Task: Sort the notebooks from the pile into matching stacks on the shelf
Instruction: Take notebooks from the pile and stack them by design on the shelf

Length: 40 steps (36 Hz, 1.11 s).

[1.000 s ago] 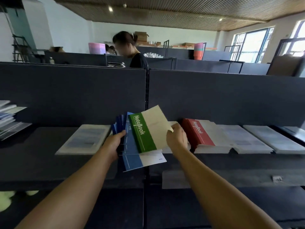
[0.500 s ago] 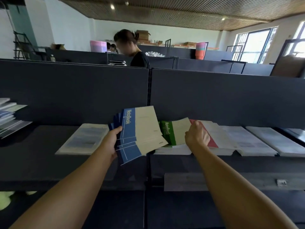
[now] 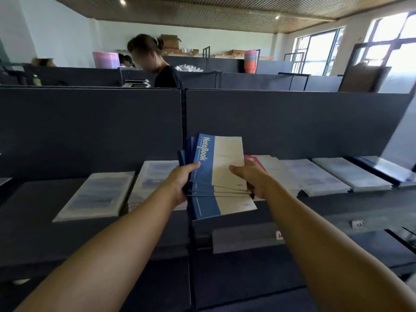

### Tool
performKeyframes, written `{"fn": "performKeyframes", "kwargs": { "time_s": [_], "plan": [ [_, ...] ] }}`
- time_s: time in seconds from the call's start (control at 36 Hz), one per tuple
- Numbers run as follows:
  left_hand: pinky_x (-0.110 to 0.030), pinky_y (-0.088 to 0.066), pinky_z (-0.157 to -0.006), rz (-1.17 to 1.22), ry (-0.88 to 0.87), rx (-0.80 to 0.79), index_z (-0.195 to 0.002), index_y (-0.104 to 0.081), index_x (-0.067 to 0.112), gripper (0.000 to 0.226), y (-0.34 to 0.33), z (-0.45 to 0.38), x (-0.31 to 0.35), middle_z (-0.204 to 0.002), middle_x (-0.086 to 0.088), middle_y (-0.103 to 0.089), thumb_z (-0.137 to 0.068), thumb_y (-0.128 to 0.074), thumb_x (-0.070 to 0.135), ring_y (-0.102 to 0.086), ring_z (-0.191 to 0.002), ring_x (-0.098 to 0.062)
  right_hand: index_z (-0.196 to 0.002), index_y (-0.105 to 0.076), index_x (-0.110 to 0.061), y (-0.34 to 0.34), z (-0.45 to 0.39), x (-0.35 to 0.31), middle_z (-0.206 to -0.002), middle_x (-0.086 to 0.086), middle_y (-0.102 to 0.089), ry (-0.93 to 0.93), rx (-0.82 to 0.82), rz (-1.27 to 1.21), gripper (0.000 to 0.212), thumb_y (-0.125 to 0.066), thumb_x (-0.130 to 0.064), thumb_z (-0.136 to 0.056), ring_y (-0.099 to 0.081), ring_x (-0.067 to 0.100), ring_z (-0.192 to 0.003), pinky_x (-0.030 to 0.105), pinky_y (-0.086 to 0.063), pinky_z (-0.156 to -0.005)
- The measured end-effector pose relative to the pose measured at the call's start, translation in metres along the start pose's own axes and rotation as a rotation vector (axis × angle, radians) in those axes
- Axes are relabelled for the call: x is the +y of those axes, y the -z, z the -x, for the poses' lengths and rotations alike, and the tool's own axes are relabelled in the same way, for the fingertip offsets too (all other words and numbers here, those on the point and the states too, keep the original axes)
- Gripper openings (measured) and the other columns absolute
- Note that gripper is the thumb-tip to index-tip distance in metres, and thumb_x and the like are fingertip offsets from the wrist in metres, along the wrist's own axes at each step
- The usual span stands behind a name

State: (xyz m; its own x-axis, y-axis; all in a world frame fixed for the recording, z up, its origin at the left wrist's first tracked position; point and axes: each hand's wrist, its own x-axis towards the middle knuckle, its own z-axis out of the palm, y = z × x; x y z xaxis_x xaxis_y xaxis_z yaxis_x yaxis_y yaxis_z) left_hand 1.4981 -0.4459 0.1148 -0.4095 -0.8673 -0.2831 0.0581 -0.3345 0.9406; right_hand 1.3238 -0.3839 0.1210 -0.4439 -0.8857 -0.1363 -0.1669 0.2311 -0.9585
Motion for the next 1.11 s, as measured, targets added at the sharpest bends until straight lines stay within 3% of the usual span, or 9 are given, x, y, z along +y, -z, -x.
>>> {"fn": "performKeyframes", "kwargs": {
  "time_s": [0.08, 0.19, 0.25, 0.44, 0.58, 0.67, 0.81, 0.94, 1.11],
  "plan": [
    [-0.034, -0.052, -0.077, -0.050, 0.065, -0.071, -0.109, -0.066, 0.006, 0.029, -0.029, -0.005, -0.004, -0.091, -0.011, -0.071, -0.087, -0.066, 0.024, -0.065, -0.081, -0.027, -0.119, -0.047, -0.018, 0.028, 0.005, 0.008, -0.111, 0.009, -0.062, 0.030, 0.035, 0.019, 0.026, -0.057, -0.020, -0.095, -0.060, 0.027, -0.101, 0.042, -0.052, -0.087],
    [-0.028, -0.050, -0.056, -0.119, 0.103, -0.145, -0.085, -0.062, 0.005, 0.010, -0.084, -0.002, -0.008, -0.070, -0.008, -0.066, -0.092, -0.054, 0.006, -0.061, -0.063, -0.022, -0.123, -0.045, -0.015, 0.077, 0.010, 0.024, -0.117, 0.008, -0.058, 0.087, 0.110, 0.066, 0.030, -0.056, -0.012, -0.095, -0.056, 0.026, -0.105, 0.039, -0.049, -0.085],
    [-0.032, -0.049, -0.062, -0.137, 0.090, -0.161, -0.084, -0.060, 0.005, 0.011, -0.117, -0.001, -0.013, -0.076, -0.010, -0.063, -0.091, -0.053, 0.003, -0.058, -0.067, -0.024, -0.132, -0.043, -0.016, 0.106, 0.014, 0.032, -0.120, 0.004, -0.054, 0.106, 0.171, 0.097, 0.040, -0.056, -0.013, -0.095, -0.052, 0.021, -0.104, 0.035, -0.046, -0.084],
    [-0.031, -0.049, -0.071, -0.126, -0.002, -0.174, -0.099, -0.064, 0.013, 0.018, -0.249, 0.011, -0.044, -0.094, -0.008, -0.066, -0.086, -0.069, 0.025, -0.061, -0.083, -0.024, -0.129, -0.047, -0.009, 0.227, 0.038, 0.061, -0.117, 0.011, -0.059, 0.070, 0.358, 0.146, 0.043, -0.062, -0.007, -0.089, -0.057, 0.027, -0.103, 0.038, -0.051, -0.083],
    [-0.044, -0.042, -0.102, -0.122, -0.003, -0.175, -0.119, -0.061, 0.010, 0.040, -0.335, 0.021, -0.070, -0.120, -0.010, -0.061, -0.083, -0.072, 0.025, -0.056, -0.111, -0.032, -0.122, -0.051, -0.009, 0.309, 0.051, 0.087, -0.110, 0.012, -0.062, 0.012, 0.380, 0.085, 0.039, -0.062, -0.004, -0.085, -0.060, 0.029, -0.098, 0.037, -0.053, -0.077],
    [-0.040, -0.048, -0.087, -0.091, -0.038, -0.149, -0.123, -0.057, 0.008, 0.042, -0.377, 0.024, -0.079, -0.111, -0.012, -0.065, -0.084, -0.071, 0.015, -0.061, -0.096, -0.030, -0.121, -0.052, -0.008, 0.349, 0.055, 0.104, -0.109, 0.012, -0.063, -0.008, 0.352, -0.003, 0.037, -0.061, -0.007, -0.085, -0.062, 0.030, -0.099, 0.045, -0.054, -0.083],
    [-0.039, -0.050, -0.089, -0.044, -0.141, -0.126, -0.112, -0.053, 0.012, 0.034, -0.438, 0.019, -0.084, -0.111, -0.010, -0.063, -0.084, -0.071, 0.008, -0.060, -0.096, -0.028, -0.108, -0.056, -0.010, 0.406, 0.054, 0.124, -0.102, 0.012, -0.063, -0.065, 0.358, -0.064, 0.017, -0.060, -0.012, -0.091, -0.062, 0.030, -0.096, 0.043, -0.053, -0.084],
    [-0.030, -0.043, -0.085, -0.063, -0.263, -0.155, -0.112, -0.056, 0.014, 0.031, -0.491, 0.004, -0.082, -0.110, -0.004, -0.063, -0.085, -0.071, 0.007, -0.055, -0.095, -0.019, -0.111, -0.059, -0.006, 0.455, 0.037, 0.127, -0.092, 0.008, -0.065, 0.079, 0.462, -0.128, 0.026, -0.057, 0.004, -0.087, -0.061, 0.023, -0.077, 0.030, -0.053, -0.059],
    [-0.028, -0.044, -0.084, -0.091, -0.361, -0.219, -0.117, -0.062, 0.009, 0.031, -0.544, -0.028, -0.076, -0.109, -0.003, -0.064, -0.087, -0.068, 0.004, -0.057, -0.097, -0.016, -0.115, -0.059, 0.000, 0.507, 0.009, 0.122, -0.099, 0.012, -0.064, 0.109, 0.532, -0.064, 0.031, -0.059, 0.006, -0.084, -0.060, 0.025, -0.086, 0.034, -0.051, -0.076]
  ]
}}
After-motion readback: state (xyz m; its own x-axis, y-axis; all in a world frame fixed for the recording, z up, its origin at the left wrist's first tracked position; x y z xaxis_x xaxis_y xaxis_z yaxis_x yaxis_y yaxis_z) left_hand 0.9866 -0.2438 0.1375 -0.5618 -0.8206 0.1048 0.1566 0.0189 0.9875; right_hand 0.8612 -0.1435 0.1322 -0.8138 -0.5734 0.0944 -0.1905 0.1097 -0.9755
